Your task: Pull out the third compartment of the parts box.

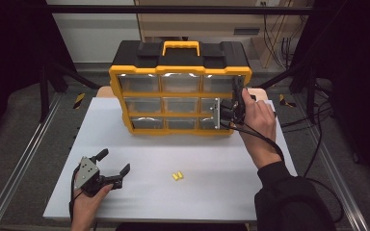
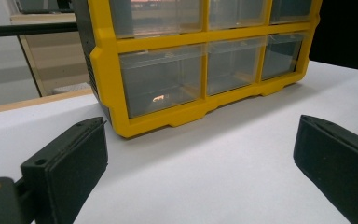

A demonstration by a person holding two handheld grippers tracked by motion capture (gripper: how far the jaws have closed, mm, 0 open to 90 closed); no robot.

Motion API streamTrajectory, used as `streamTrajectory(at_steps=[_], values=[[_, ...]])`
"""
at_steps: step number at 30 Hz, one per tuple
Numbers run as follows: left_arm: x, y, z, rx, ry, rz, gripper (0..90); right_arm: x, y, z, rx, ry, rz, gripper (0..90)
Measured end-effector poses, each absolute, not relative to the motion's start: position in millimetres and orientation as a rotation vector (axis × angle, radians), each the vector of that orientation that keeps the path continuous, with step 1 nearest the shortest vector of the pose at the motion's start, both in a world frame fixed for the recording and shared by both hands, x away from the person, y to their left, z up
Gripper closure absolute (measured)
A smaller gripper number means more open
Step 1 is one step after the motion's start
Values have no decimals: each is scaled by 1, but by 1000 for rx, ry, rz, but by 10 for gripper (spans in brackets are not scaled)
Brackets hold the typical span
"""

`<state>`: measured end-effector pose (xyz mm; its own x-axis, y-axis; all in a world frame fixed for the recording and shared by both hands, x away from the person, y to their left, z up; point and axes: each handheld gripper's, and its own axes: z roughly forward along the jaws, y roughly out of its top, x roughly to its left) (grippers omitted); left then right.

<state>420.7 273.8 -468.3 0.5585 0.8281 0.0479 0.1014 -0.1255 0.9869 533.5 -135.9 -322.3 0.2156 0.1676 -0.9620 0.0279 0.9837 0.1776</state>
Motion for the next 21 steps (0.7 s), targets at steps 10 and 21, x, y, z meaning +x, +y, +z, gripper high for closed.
streamTrajectory(at_steps=[10,21], values=[[420,272,-468,1609,797,765,23,533,-136,-326,158,1327,77,826],[420,272,-469,1613,794,766,24,533,-137,-325,149,1333,74,827]])
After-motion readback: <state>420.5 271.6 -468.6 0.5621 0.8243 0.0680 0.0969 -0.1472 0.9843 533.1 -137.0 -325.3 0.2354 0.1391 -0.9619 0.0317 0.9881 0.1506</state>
